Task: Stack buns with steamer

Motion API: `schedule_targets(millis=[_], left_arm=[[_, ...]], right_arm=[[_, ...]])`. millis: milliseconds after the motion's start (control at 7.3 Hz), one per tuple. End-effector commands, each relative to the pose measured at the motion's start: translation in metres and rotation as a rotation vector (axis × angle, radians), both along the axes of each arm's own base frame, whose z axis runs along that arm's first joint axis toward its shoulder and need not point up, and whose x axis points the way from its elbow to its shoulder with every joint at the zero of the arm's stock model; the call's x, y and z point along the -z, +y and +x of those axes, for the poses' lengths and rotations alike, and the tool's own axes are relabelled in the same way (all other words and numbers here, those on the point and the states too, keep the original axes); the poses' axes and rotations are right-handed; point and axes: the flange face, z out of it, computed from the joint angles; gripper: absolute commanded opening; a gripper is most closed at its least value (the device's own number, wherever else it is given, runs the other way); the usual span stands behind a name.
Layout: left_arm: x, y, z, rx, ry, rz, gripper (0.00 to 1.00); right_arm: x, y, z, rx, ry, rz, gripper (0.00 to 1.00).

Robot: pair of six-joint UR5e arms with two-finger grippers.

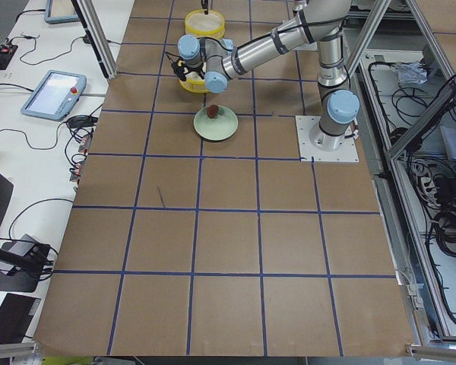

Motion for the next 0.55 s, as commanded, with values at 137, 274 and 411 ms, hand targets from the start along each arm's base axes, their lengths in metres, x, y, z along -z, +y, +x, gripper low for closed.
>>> schedule_targets(millis=[137,274,411], left_arm=[[-0.001,-0.005,-0.026,-0.044,0.021,0.041,1.0],[0.0,-0.005,-0.025,-0.033,0.02,0.033,1.0],[-0.001,-0.005,-0.025,-0.033,0.02,0.031,1.0]], right_arm=[[-0.065,-0.013,0.023,0.013,-0.034,-0.029,0.06],[-0.085,-0.014,0.054,0.024,-0.035,-0.023,0.07],[-0.098,-0.016,0.089,0.063,-0.031,-0.016,0.07]])
